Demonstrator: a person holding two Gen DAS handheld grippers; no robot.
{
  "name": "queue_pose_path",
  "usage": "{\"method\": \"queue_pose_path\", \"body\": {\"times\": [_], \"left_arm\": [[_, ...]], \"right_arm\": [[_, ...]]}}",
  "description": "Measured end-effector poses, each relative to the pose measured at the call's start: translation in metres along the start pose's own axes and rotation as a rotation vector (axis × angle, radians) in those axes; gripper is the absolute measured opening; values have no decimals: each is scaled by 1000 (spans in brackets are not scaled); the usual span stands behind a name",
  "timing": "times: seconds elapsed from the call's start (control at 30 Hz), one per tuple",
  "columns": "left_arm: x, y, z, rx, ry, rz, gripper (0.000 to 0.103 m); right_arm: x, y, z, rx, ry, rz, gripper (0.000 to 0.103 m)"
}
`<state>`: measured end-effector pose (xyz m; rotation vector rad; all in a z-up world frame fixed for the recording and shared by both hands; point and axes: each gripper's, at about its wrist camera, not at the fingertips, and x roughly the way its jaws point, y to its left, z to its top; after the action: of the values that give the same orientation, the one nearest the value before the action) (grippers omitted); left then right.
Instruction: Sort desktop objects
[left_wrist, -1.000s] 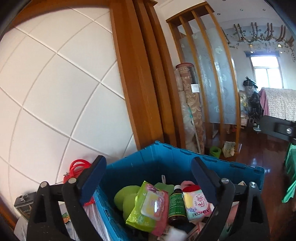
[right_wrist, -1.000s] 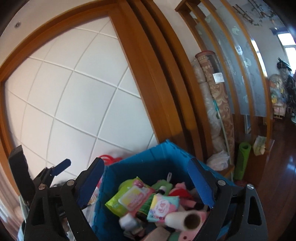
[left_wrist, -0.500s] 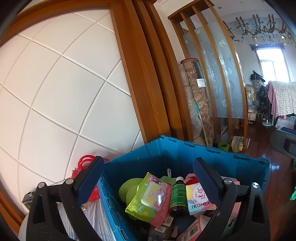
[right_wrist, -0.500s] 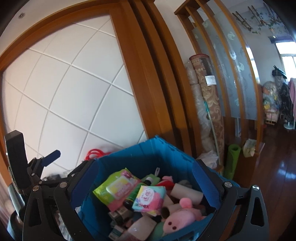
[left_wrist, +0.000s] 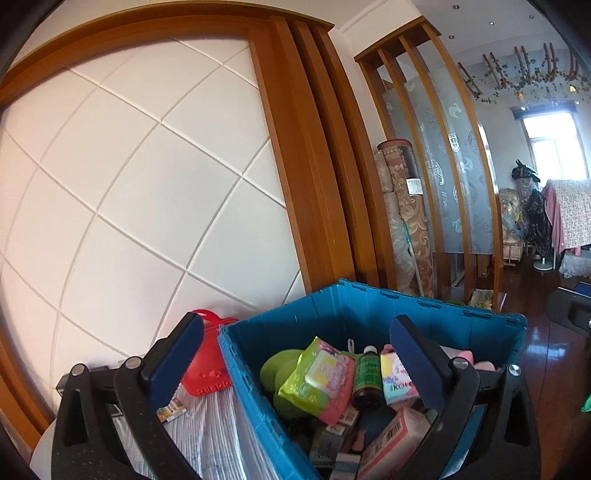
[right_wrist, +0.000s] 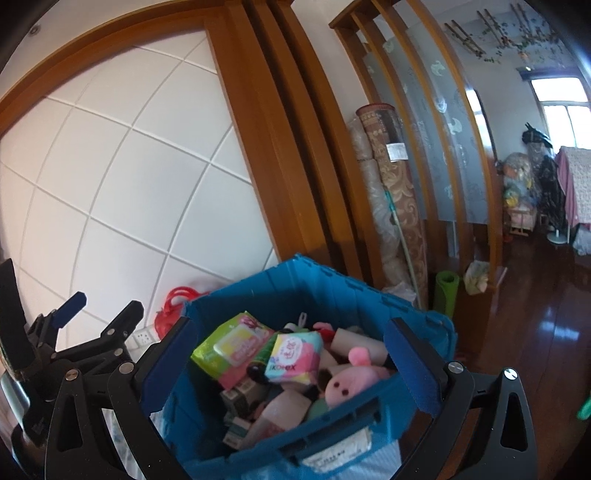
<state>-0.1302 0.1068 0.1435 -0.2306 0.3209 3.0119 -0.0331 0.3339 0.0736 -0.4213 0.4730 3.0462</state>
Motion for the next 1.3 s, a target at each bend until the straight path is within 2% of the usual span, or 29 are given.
{"method": "queue_pose_path", "body": {"times": [0.07,0.23,0.4,0.53,0.73,0.83,0.97,1.3], "left_arm": [[-16,9,-8,-13,29,-34,102],[-53,24,-37,-4,71,-40,102],[-83,25,-57,-21,133,-52,102],[-103,23,-59,-51,131,-31,102],[-119,6,-62,-73,156,-49,102],[-128,-3,-60,-81,145,-24,102],[-135,-8,-57,-88,134,-7,102],[-130,-10,-58,-102,165,19,102]], "right_arm": [[-17,9,-9,7,2,-13,103],[-60,35,-44,-9,7,-67,103],[-87,52,-78,-57,50,-104,103],[-106,55,-87,-62,42,-107,103],[-116,62,-100,-177,26,-153,103],[-117,57,-100,-196,28,-142,103],[-111,51,-96,-197,54,-122,103],[-92,52,-97,-248,141,-100,103]]}}
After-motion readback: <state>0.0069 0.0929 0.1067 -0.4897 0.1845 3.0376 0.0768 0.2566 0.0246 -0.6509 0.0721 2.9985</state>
